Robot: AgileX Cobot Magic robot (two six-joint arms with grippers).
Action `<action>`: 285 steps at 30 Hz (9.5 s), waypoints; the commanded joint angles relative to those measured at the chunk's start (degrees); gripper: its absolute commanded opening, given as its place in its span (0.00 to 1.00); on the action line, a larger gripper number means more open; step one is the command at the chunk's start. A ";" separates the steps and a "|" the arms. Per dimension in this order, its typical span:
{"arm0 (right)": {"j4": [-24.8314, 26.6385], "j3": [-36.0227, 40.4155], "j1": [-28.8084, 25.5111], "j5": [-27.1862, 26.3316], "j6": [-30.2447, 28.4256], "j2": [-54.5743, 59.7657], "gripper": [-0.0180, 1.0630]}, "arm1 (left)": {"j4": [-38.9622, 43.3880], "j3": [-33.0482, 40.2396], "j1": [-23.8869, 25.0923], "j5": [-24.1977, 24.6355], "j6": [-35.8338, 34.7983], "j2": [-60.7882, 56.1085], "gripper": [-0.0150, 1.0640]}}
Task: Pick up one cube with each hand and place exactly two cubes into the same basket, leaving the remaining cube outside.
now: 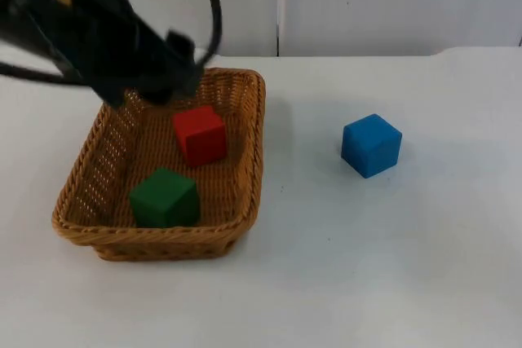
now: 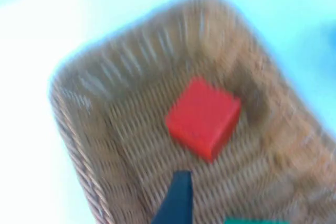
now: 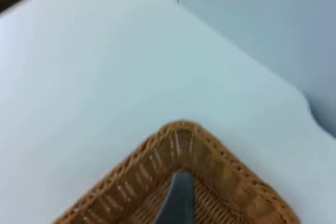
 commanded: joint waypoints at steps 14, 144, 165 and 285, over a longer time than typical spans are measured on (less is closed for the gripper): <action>1.20 -0.28 -0.02 12.21 -0.01 -10.72 0.68 | -0.57 0.01 0.16 8.70 -0.89 -21.59 0.74; -7.45 100.78 4.57 15.89 12.09 -128.61 0.68 | -17.60 20.40 0.16 50.00 13.05 -84.53 0.99; -7.96 105.20 4.57 13.35 11.39 -128.61 0.68 | -17.60 20.40 0.16 50.00 13.05 -84.53 0.99; -7.30 105.20 -33.69 13.35 12.03 -128.61 0.99 | -17.50 20.40 8.69 50.00 12.97 -84.53 0.99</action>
